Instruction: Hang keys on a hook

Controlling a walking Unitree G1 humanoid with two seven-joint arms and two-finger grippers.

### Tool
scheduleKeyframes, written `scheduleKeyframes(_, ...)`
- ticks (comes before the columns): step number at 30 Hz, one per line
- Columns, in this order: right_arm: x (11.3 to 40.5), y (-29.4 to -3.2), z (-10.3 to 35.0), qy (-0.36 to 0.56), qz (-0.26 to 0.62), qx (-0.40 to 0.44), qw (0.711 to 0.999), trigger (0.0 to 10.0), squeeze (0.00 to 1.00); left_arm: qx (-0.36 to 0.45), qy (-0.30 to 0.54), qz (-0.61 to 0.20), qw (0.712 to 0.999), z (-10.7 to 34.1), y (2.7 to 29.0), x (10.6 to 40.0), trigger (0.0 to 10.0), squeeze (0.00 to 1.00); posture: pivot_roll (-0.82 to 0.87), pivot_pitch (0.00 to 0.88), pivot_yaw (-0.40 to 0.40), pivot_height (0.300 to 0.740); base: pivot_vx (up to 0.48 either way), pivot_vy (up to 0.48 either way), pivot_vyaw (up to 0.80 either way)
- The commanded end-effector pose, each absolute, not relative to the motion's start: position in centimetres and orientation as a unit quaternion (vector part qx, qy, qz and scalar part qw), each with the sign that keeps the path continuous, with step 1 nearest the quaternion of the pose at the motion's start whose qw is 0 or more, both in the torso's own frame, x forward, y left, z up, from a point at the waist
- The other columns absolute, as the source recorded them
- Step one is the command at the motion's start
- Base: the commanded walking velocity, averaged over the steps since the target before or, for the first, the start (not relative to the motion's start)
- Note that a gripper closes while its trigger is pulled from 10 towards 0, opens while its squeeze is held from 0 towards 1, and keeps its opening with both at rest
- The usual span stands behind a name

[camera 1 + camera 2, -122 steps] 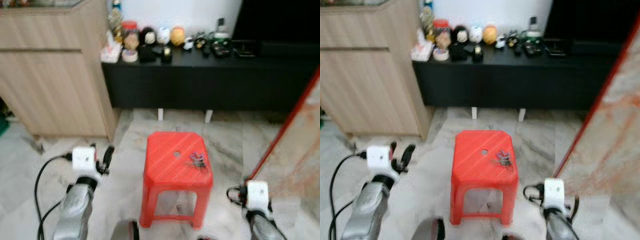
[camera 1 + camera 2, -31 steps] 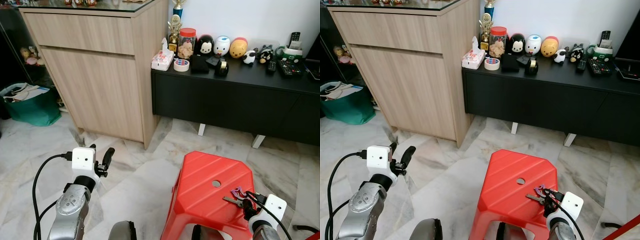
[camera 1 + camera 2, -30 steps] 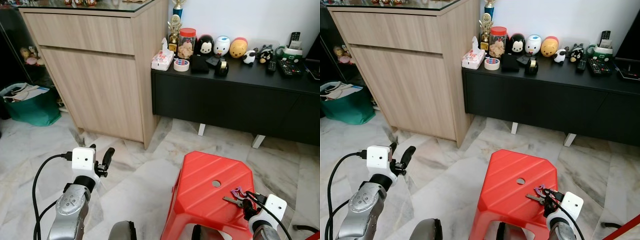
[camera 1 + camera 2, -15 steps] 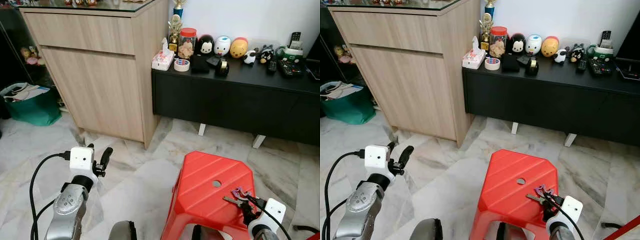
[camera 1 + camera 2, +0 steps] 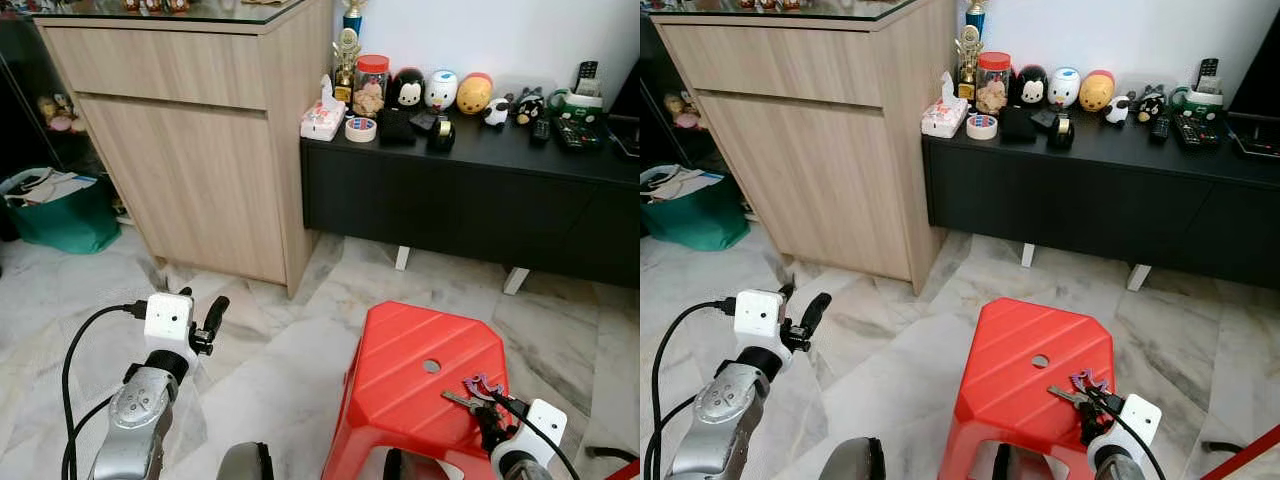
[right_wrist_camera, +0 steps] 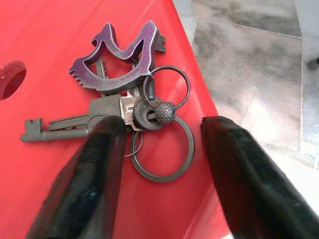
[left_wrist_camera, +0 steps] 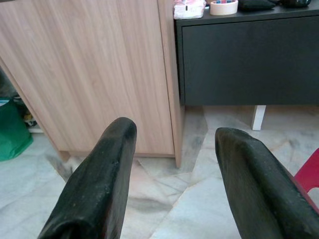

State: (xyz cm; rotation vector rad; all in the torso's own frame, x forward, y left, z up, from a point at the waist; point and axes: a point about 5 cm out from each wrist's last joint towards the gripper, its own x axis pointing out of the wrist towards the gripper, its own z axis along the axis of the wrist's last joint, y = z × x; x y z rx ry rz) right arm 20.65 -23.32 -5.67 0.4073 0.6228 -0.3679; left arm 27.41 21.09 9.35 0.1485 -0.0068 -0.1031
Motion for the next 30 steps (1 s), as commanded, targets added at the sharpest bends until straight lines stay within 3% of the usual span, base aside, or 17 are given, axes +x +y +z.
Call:
scheduleKeyframes(1,20.4,-22.6,-6.1,0.313,-0.172,0.208,0.911,0.0,0.00,0.082,-0.006,-0.056,0.995,9.7,21.1,27.7,10.0,0.00,0.09,0.000,-0.007,0.601,0.000,0.000,0.00)
scheduleKeyframes(30,23.5,-22.4,-3.8,0.250,-0.136,0.183,0.941,0.0,0.00,0.087,-0.001,-0.055,0.995,9.5,20.7,28.3,10.0,0.00,0.09,0.000,-0.015,0.601,0.000,0.000,0.00)
